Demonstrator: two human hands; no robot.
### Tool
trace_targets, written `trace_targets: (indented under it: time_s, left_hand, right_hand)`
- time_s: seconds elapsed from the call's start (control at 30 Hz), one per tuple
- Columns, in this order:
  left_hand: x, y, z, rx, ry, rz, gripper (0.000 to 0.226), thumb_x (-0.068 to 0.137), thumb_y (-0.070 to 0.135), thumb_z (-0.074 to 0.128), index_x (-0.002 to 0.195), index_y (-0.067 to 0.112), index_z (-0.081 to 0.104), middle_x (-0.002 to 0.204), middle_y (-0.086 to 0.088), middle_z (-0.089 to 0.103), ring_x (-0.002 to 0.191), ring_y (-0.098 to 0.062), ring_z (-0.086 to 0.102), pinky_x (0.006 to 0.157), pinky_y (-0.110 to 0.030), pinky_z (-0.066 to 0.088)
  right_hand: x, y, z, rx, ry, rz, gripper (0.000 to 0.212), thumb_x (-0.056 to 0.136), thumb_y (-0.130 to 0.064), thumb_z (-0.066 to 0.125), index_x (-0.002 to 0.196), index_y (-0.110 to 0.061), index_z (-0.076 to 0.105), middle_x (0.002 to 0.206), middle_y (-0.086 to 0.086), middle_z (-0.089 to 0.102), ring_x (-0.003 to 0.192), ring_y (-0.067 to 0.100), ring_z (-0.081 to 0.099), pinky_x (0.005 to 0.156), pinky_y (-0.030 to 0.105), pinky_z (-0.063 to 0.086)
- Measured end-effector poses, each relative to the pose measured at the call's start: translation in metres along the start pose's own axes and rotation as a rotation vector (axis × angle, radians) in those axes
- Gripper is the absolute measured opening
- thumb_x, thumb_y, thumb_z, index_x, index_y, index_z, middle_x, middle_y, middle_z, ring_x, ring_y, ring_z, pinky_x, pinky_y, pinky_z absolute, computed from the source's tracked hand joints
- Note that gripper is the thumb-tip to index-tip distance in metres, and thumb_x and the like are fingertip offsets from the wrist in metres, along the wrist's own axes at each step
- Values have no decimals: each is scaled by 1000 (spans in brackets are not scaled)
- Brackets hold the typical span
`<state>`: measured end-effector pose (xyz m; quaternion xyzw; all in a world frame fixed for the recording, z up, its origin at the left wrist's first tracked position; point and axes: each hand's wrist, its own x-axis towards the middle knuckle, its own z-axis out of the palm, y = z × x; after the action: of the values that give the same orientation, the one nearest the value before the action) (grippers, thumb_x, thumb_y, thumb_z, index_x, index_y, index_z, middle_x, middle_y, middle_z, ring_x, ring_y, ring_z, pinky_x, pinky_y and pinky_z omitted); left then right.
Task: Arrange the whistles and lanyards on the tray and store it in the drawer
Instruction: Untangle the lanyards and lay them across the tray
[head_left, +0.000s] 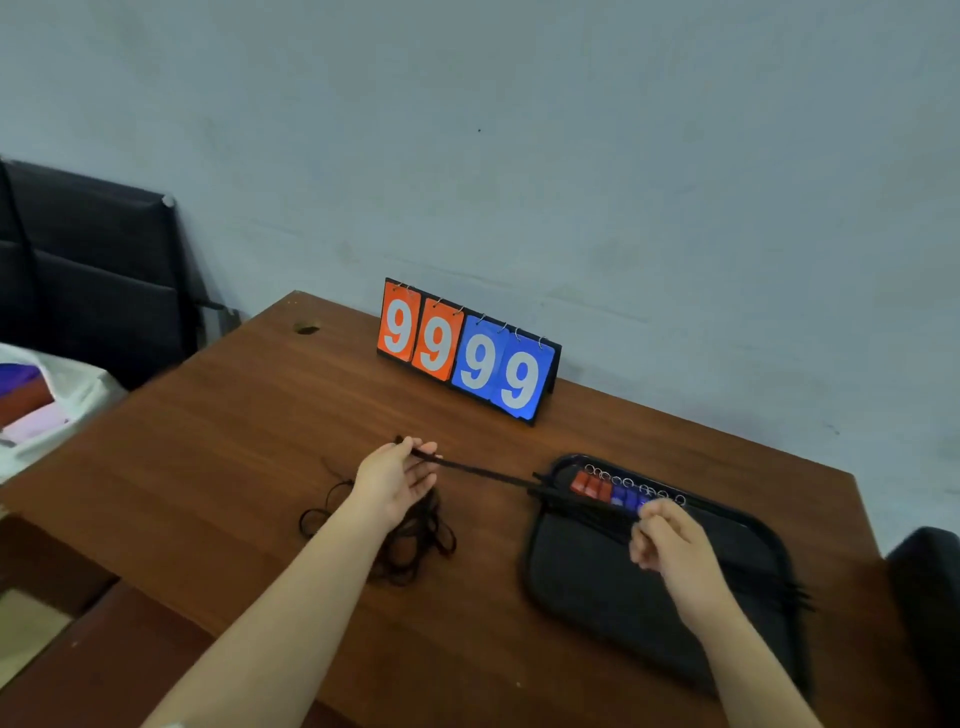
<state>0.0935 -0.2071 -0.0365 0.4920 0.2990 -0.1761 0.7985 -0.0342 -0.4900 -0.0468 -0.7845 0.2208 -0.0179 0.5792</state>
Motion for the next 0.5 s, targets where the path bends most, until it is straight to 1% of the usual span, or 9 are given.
trace_targets:
  time_s: [0.1, 0.2, 0.3, 0.33, 0.4, 0.47, 0.5]
  left_hand:
    - [-2, 10, 5, 5, 15, 36, 14, 101, 17, 45, 103, 9, 56, 98, -7, 68, 86, -20, 64, 69, -30, 50]
    - [-5, 14, 10, 12, 14, 39, 21, 102, 21, 44, 108, 9, 60, 100, -7, 70, 89, -18, 65, 69, -27, 50]
    - [-7, 8, 15, 168, 14, 51, 23, 101, 20, 45, 111, 7, 62, 95, -5, 70, 81, -14, 64, 66, -22, 49]
    - [-7, 4, 17, 228, 18, 36, 24, 101, 21, 47, 111, 6, 63, 92, -5, 69, 78, -14, 64, 65, -22, 48]
    - [-10, -5, 24, 325, -2, -52, 28, 99, 26, 50, 113, 6, 64, 89, -5, 69, 75, -15, 63, 61, -23, 47]
    - [-23, -23, 40, 462, -131, -146, 38, 100, 34, 47, 115, 5, 65, 88, -6, 70, 77, -17, 63, 62, -26, 46]
    - [-33, -36, 51, 590, -247, -193, 46, 100, 40, 43, 117, 4, 65, 90, -6, 72, 82, -18, 64, 69, -28, 47]
  right_hand:
    - [-1, 3, -35, 113, 179, 14, 29, 99, -3, 40, 73, -10, 51, 54, 1, 51, 59, 25, 48, 62, 35, 41]
    - [-7, 6, -63, 126, 309, 56, 25, 101, -9, 41, 80, -9, 53, 67, 10, 55, 66, 27, 54, 65, 36, 44]
    - [-15, 10, -85, 140, 400, 102, 19, 101, -13, 43, 90, -5, 57, 75, 12, 57, 71, 24, 57, 66, 34, 46]
    - [-17, 11, -90, 129, 413, 110, 18, 101, -12, 45, 93, -4, 58, 76, 13, 58, 72, 24, 58, 67, 34, 47]
    - [-23, 12, -95, 89, 406, 103, 15, 100, -11, 47, 95, -6, 60, 79, 14, 61, 74, 26, 61, 67, 33, 49]
    - [-31, 8, -94, 53, 352, 78, 13, 98, -10, 50, 95, -7, 62, 81, 15, 65, 74, 25, 64, 67, 32, 52]
    - [-36, 5, -91, 37, 308, 57, 12, 98, -10, 51, 95, -9, 63, 82, 13, 67, 75, 24, 66, 68, 32, 53]
